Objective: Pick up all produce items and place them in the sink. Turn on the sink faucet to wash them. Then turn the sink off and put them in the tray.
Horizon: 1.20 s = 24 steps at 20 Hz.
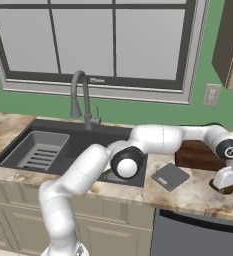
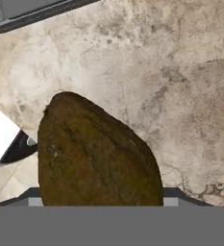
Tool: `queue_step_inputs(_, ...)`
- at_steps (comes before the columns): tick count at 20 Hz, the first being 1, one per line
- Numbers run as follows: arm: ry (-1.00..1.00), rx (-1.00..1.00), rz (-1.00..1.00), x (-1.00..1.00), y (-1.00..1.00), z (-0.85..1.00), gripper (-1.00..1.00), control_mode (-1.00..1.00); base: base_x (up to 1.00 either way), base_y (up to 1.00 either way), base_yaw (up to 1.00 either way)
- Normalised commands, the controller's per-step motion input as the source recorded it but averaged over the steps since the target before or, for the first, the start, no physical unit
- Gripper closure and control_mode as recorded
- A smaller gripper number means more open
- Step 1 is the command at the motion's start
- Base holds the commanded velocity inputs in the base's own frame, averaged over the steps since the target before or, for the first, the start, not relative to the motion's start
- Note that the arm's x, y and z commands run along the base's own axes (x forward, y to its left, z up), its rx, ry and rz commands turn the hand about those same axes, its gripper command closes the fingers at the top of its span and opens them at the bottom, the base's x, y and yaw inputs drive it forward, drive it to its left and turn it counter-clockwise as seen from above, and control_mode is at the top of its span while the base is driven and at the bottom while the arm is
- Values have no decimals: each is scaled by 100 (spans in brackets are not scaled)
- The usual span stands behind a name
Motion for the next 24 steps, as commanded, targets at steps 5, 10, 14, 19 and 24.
queue_step_inputs(5, -27, 3, 0, -61, 39, 94, 100, -100, 0, 0, 0)
queue_step_inputs(10, -17, 0, -3, -34, 87, 56, 100, -100, 0, 0, 0)
queue_step_inputs(14, -11, 0, -6, -32, 100, 28, 100, -100, 0, 0, 0)
queue_step_inputs(19, -6, 0, -7, -22, 100, 16, 100, -100, 0, 0, 0)
queue_step_inputs(24, 0, 0, -5, -1, 100, 25, 100, -100, 0, 0, 0)
